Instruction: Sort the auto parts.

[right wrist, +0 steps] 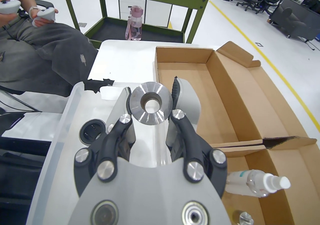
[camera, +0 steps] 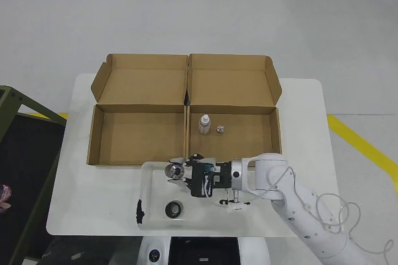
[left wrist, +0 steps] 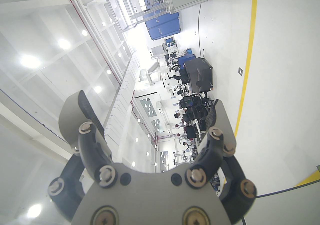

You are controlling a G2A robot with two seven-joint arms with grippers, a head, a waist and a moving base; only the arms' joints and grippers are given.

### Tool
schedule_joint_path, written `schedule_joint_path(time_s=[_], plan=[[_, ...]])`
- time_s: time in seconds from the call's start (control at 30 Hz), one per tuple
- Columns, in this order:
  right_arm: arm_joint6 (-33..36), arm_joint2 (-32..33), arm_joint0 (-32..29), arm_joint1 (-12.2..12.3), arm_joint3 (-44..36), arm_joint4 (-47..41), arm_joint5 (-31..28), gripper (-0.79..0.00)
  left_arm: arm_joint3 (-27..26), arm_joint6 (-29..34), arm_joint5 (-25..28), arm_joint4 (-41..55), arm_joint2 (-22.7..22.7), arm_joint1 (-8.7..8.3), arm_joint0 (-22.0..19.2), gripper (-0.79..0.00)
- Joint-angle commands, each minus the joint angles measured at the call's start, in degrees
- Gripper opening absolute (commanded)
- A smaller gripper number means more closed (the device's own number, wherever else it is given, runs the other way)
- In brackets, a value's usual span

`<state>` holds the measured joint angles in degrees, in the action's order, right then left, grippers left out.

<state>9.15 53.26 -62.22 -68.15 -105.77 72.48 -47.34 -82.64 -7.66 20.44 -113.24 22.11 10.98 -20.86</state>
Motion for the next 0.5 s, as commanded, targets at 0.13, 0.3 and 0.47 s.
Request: schedule_joint_path(time_s=[0.13,0.3,0.47], plan=[[-1.83,2.33,-0.31,0.25,0.35,-1.24,1.4,-0.785,0.0,0.0,0.0,0.0,0.0,0.0,0.0,0.0],[-2.54,2.89,0.46,0.16,1.36,-2.23,2.4,-0.785,0.0,0.0,0.0,0.0,0.0,0.0,0.0,0.0],[-2.29,2.11,2.51,-0.26,3.16,-2.97,3.46,-0.785,0.0,0.0,0.0,0.0,0.0,0.0,0.0,0.0]])
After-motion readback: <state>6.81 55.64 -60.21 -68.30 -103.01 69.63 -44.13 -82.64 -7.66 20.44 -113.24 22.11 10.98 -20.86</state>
